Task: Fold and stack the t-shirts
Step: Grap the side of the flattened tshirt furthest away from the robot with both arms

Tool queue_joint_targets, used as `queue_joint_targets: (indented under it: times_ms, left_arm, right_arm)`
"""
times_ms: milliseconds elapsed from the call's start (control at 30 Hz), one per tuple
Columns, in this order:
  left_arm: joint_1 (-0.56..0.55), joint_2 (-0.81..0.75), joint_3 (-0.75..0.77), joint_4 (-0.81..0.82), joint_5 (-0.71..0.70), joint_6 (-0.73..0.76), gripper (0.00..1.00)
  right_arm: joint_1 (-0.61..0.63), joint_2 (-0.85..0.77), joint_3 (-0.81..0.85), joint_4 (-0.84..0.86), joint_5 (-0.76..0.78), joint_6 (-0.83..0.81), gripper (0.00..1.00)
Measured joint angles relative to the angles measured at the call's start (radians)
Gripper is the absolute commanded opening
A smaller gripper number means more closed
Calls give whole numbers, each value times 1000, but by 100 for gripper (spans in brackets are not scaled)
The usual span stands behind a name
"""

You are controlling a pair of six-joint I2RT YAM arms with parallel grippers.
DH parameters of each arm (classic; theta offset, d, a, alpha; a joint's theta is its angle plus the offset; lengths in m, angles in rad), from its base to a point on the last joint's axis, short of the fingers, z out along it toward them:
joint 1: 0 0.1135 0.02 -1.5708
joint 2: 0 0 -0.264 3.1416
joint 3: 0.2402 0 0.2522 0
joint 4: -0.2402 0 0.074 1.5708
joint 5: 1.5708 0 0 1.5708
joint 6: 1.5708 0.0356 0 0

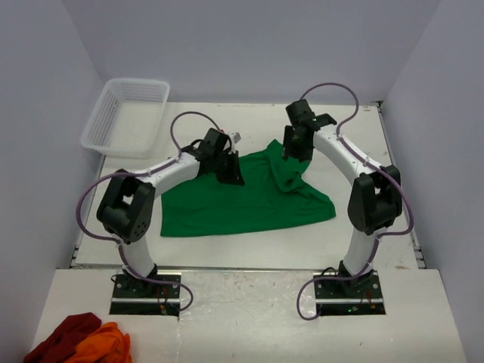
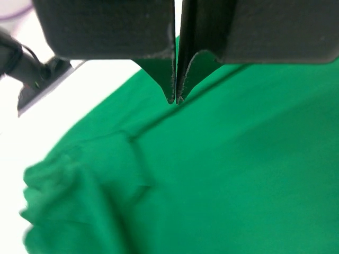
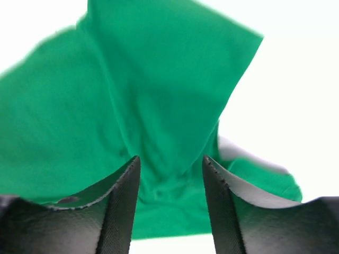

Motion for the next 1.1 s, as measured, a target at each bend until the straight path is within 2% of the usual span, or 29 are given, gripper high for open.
queue_joint_targets:
  times_ms: [100,200,233,267,367,900,1100]
  left_arm:
    - [-66,80,88,8,45,6,0]
    - [-112,165,192,6,89,15,0]
    - [-121,194,227,8,101,16,0]
    - [-129,225,263,9,109,17,0]
    - [-145,294,334,14,128,16,0]
    - [-190,460,373,5,137,0,0]
    - [-190,465,370,11,136,-26,0]
  right_arm:
    - [-77,52,128,-18,-26,-13,56]
    - [-141,129,248,-39,-69,-27,48]
    - [-153,149,269,-41,-76,-34,41]
    - [-161,164,279,-42,-82,-39,25]
    - [-165,184,272,-50,-101,-55,0]
    - [-245,184,321,-59,-155,-83,0]
    - [-250,184,324,-56,-196,-87,0]
